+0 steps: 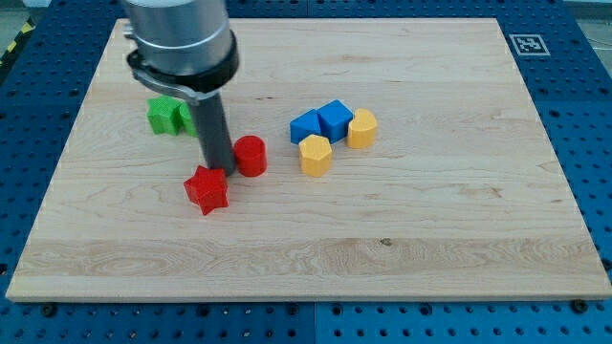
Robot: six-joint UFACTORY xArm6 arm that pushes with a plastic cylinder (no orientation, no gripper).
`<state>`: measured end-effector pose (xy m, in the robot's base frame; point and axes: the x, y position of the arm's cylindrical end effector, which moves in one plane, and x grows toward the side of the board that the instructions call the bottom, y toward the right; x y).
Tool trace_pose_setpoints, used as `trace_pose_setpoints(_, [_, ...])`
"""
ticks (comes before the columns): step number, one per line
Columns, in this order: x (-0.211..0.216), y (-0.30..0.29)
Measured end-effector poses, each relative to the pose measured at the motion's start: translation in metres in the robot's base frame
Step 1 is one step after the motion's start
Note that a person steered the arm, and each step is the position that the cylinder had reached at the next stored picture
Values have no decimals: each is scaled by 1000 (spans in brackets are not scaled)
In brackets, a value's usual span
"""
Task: Move the red circle to the bottom of the yellow hexagon
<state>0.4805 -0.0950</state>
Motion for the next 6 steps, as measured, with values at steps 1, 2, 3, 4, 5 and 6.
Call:
trace_pose_setpoints(1, [0, -4])
trace_pose_setpoints(2, [-9, -30])
trace_pose_setpoints(3, [-42, -28])
trace_pose_setpoints(4, [-50, -4])
trace_pose_setpoints(5, [-34, 24])
trace_pose_setpoints(6, [-7, 34])
